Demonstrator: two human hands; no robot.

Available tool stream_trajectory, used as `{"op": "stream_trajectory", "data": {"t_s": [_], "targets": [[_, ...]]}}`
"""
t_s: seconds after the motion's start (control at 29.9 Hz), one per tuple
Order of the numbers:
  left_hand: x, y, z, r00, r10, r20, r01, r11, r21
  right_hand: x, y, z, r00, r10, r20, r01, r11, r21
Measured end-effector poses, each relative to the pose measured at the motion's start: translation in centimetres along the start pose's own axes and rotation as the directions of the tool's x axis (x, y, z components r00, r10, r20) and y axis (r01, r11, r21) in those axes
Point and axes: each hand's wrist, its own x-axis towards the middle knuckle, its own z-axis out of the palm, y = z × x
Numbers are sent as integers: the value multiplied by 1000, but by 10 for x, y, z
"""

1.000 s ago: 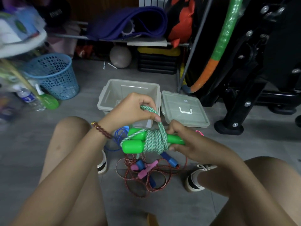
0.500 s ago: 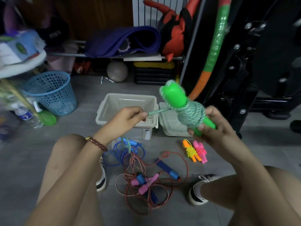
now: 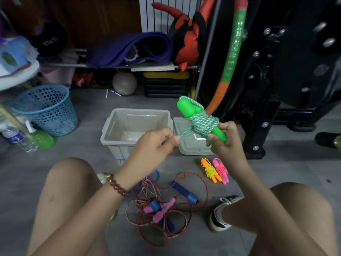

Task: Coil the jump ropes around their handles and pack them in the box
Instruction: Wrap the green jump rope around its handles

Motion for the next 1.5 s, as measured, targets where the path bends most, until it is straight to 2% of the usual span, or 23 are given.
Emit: {"op": "stream_trajectory", "data": {"t_s": [0.1, 0.17, 0.27, 0.37, 0.43, 0.6, 0.7, 0.8, 0.94, 1.1, 1.2, 1.3, 1.5], "targets": [[-7, 12, 13, 1000, 25, -5, -24, 999, 47, -4, 6, 6, 994, -110, -12, 103, 960, -259], [-7, 13, 11, 999, 38, -23, -35, 994, 100, -6, 6, 8, 987, -162, 9, 156, 930, -333], [-10, 17, 5, 992, 119, -32, -104, 947, 305, -6, 3, 11, 982, -176, 69, 188, 892, -411], [-14, 19, 5, 936, 352, -8, -286, 773, 566, -4, 6, 6, 982, -81, 170, 158, 843, -515], [-15, 20, 5, 900, 430, 76, -383, 693, 611, -4, 9, 4, 972, -49, 230, 173, 810, -561], [-11, 16, -10, 873, 464, 154, -464, 689, 556, -7, 3, 5, 920, 38, 390, 222, 769, -600], [-5, 14, -19, 887, 442, 132, -438, 716, 543, -9, -4, 8, 860, 131, 493, 253, 730, -635], [-3, 9, -22, 925, 366, 102, -365, 778, 511, -15, -8, 7, 795, 186, 577, 255, 761, -597], [2, -1, -22, 984, 179, 21, -174, 913, 369, -15, -12, 6, 718, 171, 675, 292, 806, -516], [9, -15, -21, 1000, 26, 10, -27, 979, 203, -14, -18, 0, 678, 135, 723, 233, 893, -385], [11, -19, -20, 999, 1, 53, -6, 996, 87, -14, -18, -5, 644, 141, 752, 157, 938, -310], [12, -19, -18, 997, -29, 65, 32, 999, -32, -16, -18, -8, 643, 130, 755, 73, 971, -229], [12, -15, -20, 992, 6, 124, 33, 950, -310, -19, -24, -15, 623, 17, 782, -10, 1000, -14]]}}
